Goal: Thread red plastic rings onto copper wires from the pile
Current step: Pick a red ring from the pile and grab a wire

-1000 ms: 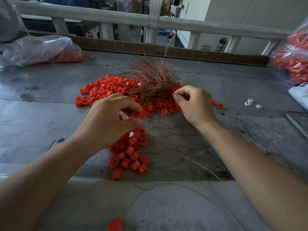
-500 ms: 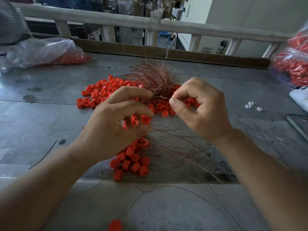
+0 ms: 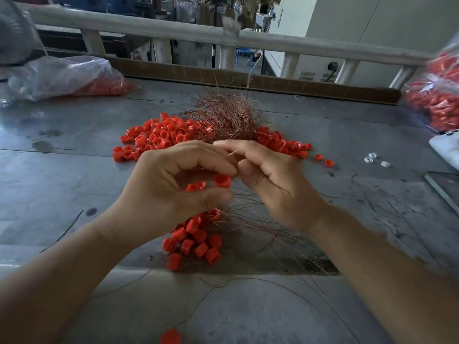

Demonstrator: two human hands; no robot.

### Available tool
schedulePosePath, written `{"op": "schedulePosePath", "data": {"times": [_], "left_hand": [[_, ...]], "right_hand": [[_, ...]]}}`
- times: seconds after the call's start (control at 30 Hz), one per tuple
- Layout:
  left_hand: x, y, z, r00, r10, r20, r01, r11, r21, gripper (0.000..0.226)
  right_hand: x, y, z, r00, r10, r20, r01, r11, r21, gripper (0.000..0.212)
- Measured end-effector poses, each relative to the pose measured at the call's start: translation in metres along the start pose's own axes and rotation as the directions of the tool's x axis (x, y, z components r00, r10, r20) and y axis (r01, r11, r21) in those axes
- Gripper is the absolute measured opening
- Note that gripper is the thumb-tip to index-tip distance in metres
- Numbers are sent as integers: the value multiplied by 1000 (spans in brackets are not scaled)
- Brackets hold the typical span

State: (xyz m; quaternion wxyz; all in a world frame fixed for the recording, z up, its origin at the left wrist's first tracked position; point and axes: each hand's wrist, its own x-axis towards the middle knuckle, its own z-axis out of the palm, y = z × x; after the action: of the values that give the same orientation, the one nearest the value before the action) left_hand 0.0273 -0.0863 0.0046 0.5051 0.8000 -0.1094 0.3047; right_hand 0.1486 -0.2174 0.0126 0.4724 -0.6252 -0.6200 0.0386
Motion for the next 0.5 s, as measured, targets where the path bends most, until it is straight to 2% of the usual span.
{"op": "schedulePosePath", "data": {"times": [0.17,0.27,0.4,0.5], "left_hand": [[3,2,-3,996,-42,-80,27,984,-175,22],[5,2,-3,987,-84,-133,47,963,-264,26],[6,0,-7,975,-155,-160,91,932,-350,31],[4,-1,-4,974,-202,-98,155,921,-357,32]], "right_hand": [[2,-2,-6,985,-108,-135,70,964,-257,13],[3,-1,-12,983,-99,-154,40,936,-349,12],[2,3,-13,989,-16,-147,-38,932,-359,15],[1,0,-6,992,3,-125,-39,957,-287,17]]}}
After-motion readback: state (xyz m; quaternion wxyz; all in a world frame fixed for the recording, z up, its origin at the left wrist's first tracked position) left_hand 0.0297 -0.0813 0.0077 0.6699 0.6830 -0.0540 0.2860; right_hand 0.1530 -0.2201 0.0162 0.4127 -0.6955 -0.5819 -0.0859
